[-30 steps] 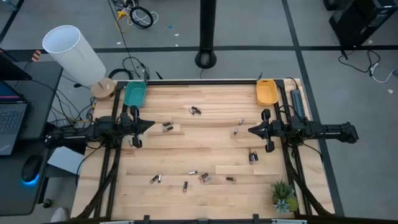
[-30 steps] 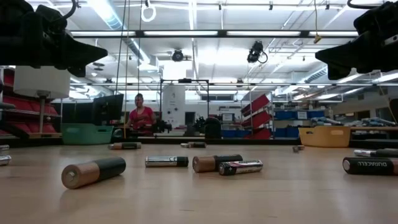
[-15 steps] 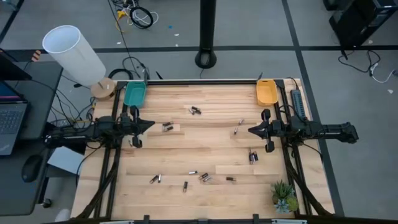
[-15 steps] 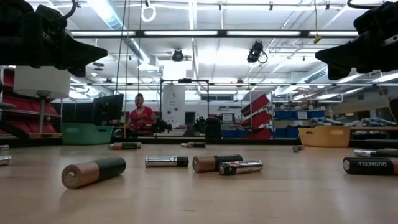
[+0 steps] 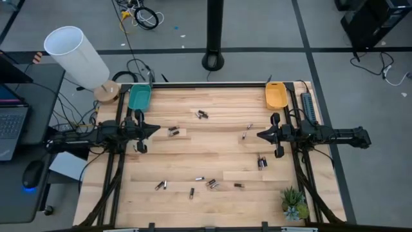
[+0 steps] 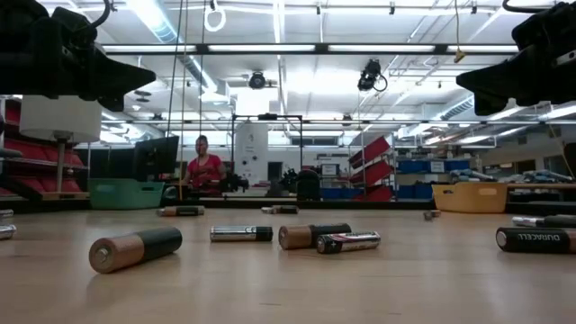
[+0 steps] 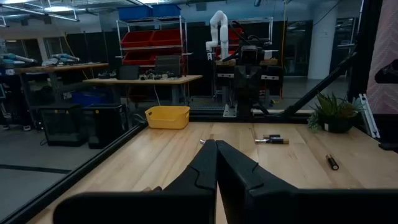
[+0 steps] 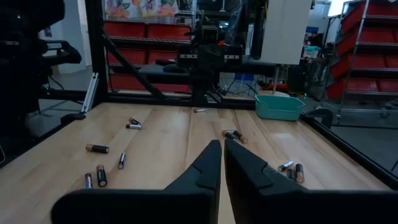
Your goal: Sort batteries
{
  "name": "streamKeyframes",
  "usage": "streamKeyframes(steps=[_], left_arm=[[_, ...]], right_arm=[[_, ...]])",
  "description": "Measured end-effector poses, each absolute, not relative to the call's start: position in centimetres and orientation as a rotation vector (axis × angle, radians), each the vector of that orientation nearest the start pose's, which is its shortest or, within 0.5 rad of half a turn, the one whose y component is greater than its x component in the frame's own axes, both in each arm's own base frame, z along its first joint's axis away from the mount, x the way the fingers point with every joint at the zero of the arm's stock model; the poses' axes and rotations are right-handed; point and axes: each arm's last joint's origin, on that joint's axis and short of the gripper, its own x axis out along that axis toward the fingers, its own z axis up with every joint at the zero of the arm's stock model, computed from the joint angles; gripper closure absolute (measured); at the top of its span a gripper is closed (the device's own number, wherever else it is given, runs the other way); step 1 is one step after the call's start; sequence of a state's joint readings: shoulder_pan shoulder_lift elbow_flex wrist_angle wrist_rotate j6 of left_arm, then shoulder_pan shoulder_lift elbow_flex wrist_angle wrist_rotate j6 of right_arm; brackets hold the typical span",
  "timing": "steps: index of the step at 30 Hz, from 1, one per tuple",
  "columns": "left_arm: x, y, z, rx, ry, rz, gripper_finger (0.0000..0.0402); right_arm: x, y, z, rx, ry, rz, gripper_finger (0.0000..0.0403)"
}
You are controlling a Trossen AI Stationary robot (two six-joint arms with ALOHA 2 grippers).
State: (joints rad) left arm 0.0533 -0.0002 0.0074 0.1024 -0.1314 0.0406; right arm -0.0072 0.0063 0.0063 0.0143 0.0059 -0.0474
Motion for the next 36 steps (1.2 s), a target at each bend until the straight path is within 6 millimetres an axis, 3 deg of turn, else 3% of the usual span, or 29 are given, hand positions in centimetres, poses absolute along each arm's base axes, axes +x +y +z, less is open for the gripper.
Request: streamKeyframes(steps=[20, 23, 27, 30, 34, 36], left_arm=[[9.6, 0.9, 17.7, 0.018, -0.119, 0.184, 0.0385], [9.5, 0.9, 18.1, -0.134, -0.173, 0.169, 0.0385], [9.3, 1.0, 18.9, -0.48, -0.299, 0.15, 0.0385], [9.2, 1.2, 19.3, -0.619, -0.377, 0.194, 0.0385], [9.0, 1.4, 19.6, -0.716, -0.451, 0.257, 0.0385], [8.8, 1.6, 19.9, -0.863, -0.53, 0.28, 0.0385]], right_arm=[[9.8, -0.1, 16.7, -0.047, -0.014, -0.014, 0.0373], [9.8, -0.1, 16.7, -0.048, -0.015, -0.013, 0.0373], [9.8, -0.1, 16.7, -0.048, -0.014, -0.013, 0.0373], [9.8, -0.2, 16.8, -0.104, -0.028, -0.031, 0.0373], [9.6, -0.4, 18.0, -0.237, -0.14, -0.11, 0.0373], [9.4, -0.6, 19.1, -0.26, -0.255, -0.15, 0.0373]])
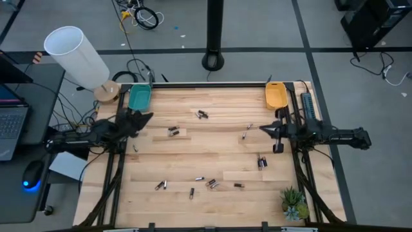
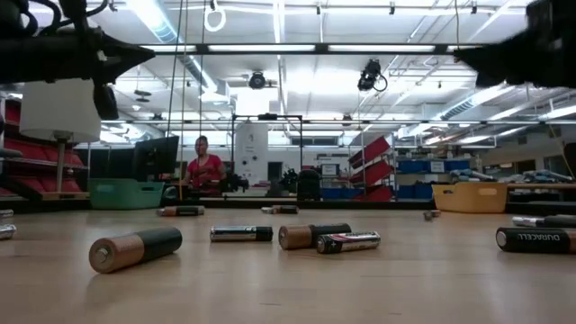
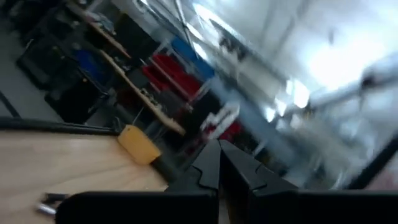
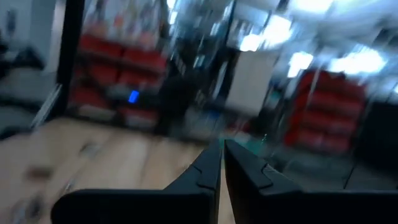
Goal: Sort batteries
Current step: Put the silver battery into the yellow bin
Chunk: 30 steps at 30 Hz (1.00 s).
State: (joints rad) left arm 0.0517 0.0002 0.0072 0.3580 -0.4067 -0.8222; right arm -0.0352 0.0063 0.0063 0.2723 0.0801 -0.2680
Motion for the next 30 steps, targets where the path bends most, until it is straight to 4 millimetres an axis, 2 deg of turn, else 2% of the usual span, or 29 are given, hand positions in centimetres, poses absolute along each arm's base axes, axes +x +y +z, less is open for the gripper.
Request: streamKeyframes(steps=[3, 7, 10, 12, 16, 20, 24, 27, 30], left_arm=[[8.4, 1.9, 20.3, -1.029, -0.663, 0.332, 0.0385], [8.0, 2.2, 20.7, -1.041, -0.774, 0.428, 0.0385], [7.8, 2.3, 20.8, -1.052, -0.822, 0.488, 0.0385], [7.7, 2.4, 20.8, -1.056, -0.838, 0.505, 0.0385], [7.8, 2.4, 20.7, -1.051, -0.824, 0.522, 0.0385], [7.9, 2.4, 20.4, -1.043, -0.8, 0.542, 0.0385], [7.9, 2.4, 20.5, -1.091, -0.805, 0.489, 0.0385], [7.9, 2.4, 20.5, -1.116, -0.815, 0.476, 0.0385], [7.9, 2.3, 20.5, -1.115, -0.812, 0.474, 0.0385]], right_arm=[[8.5, -0.9, 21.2, -0.149, -0.493, -0.242, 0.0373], [6.0, -1.4, 23.9, 0.075, -0.883, -0.406, 0.0373], [4.1, -1.8, 24.8, 0.344, -1.126, -0.491, 0.0373], [3.7, -2.0, 24.8, 0.485, -1.184, -0.522, 0.0373], [4.9, -2.2, 24.1, 0.574, -1.075, -0.543, 0.0373], [6.4, -2.3, 23.0, 0.548, -0.891, -0.56, 0.0373], [7.3, -2.4, 22.7, 0.624, -0.845, -0.537, 0.0373], [8.2, -2.3, 23.2, 0.66, -0.766, -0.505, 0.0373], [9.7, -2.3, 24.2, 0.676, -0.611, -0.463, 0.0373]])
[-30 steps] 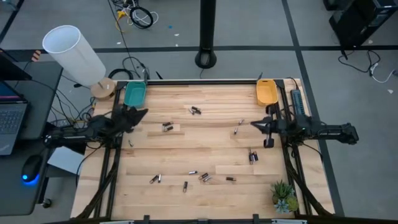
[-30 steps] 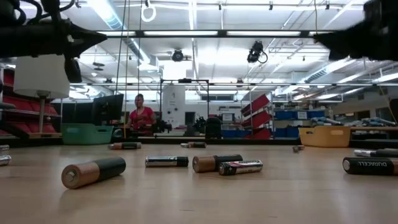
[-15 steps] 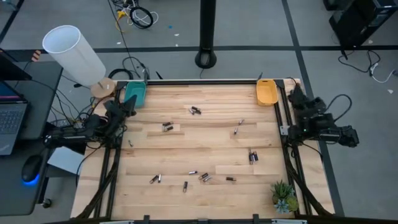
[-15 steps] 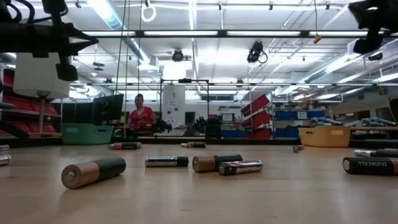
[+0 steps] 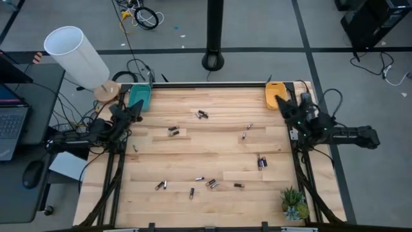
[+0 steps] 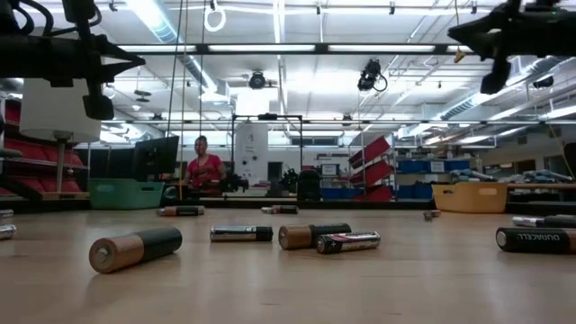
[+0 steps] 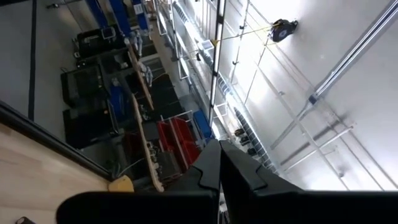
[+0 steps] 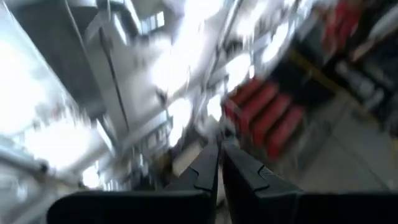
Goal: Sort batteries
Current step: Put the silver battery into the yellow bin
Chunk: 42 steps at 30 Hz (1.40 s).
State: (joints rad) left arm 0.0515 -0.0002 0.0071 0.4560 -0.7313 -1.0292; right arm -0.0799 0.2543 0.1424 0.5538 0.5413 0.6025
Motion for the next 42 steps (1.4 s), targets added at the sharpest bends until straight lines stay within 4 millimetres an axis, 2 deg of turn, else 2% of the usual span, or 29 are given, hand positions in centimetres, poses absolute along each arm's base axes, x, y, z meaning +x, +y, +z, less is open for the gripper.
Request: streamKeyframes(steps=[4, 10, 16, 21, 25, 28, 31, 36, 39, 42], left_arm=[[8.0, 2.3, 20.4, -1.111, -0.802, 0.48, 0.0385], [7.9, 2.5, 20.3, -1.096, -0.811, 0.54, 0.0385], [7.5, 2.6, 20.8, -1.06, -0.879, 0.588, 0.0385], [7.4, 2.4, 21.3, -1.06, -0.885, 0.523, 0.0385], [7.3, 2.3, 22.6, -1.017, -0.859, 0.457, 0.0385], [7.4, 2.2, 24.1, -0.965, -0.79, 0.446, 0.0385], [7.7, 2.2, 26.0, -0.89, -0.695, 0.479, 0.0385], [8.8, 2.1, 29.3, -0.756, -0.559, 0.491, 0.0385], [9.8, 2.1, 30.7, -0.696, -0.52, 0.512, 0.0382], [10.8, 2.2, 31.7, -0.659, -0.488, 0.543, 0.0368]], right_arm=[[11.9, -2.2, 25.9, 0.702, -0.43, -0.427, 0.0373], [15.3, -2.6, 29.0, 0.668, -0.328, -0.362, 0.0373], [17.9, -3.1, 32.4, 0.64, -0.45, -0.25, 0.0371], [19.3, -3.9, 34.0, 0.615, -0.549, -0.293, 0.0375], [20.4, -4.1, 35.2, 0.519, -0.552, -0.321, 0.038], [21.4, -3.8, 36.6, 0.417, -0.531, -0.235, 0.0383], [22.9, -3.9, 38.0, 0.291, -0.364, -0.186, 0.0392], [24.8, -5.0, 39.7, 0.113, 0.156, -0.22, 0.0395], [25.6, -6.3, 39.2, 0.08, 0.409, -0.247, 0.0371], [26.2, -7.5, 37.1, 0.096, 0.605, -0.257, 0.0327]])
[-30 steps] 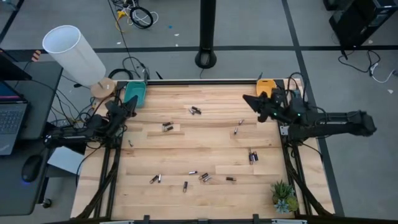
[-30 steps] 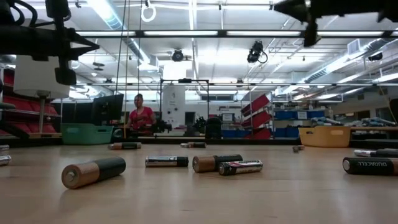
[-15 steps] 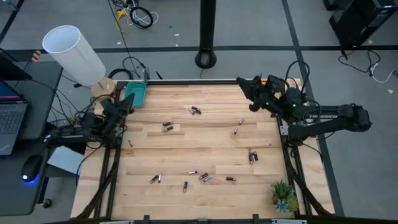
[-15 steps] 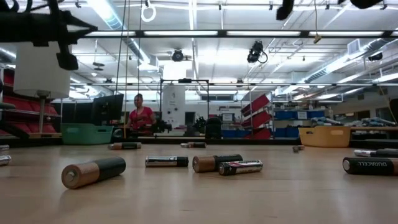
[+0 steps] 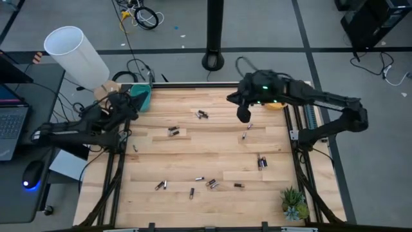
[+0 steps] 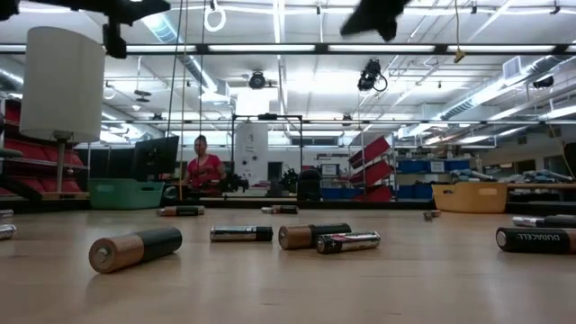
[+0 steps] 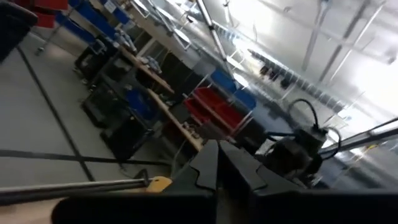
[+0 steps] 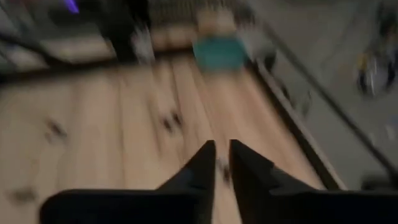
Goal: Sort batteries
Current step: Put the silver battery into the yellow bin
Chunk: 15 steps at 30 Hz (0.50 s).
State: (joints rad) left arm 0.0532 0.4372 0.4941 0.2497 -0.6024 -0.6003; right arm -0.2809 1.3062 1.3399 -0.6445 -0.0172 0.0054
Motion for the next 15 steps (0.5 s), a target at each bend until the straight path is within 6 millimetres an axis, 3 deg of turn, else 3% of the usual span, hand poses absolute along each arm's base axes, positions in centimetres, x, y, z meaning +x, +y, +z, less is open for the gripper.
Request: streamKeyframes(steps=[8, 11, 15], left_arm=[[13.5, 2.6, 32.3, -0.576, -0.418, 0.663, 0.0286], [14.4, 2.7, 32.4, -0.579, -0.413, 0.685, 0.0264], [15.5, 2.7, 32.2, -0.571, -0.377, 0.687, 0.0261]], right_arm=[[26.7, -8.9, 31.8, 0.07, 1.053, -0.206, 0.0193], [26.3, -8.8, 30.9, 0.019, 1.164, -0.159, 0.0178], [26.0, -8.8, 29.2, 0.015, 1.186, -0.099, 0.0185]])
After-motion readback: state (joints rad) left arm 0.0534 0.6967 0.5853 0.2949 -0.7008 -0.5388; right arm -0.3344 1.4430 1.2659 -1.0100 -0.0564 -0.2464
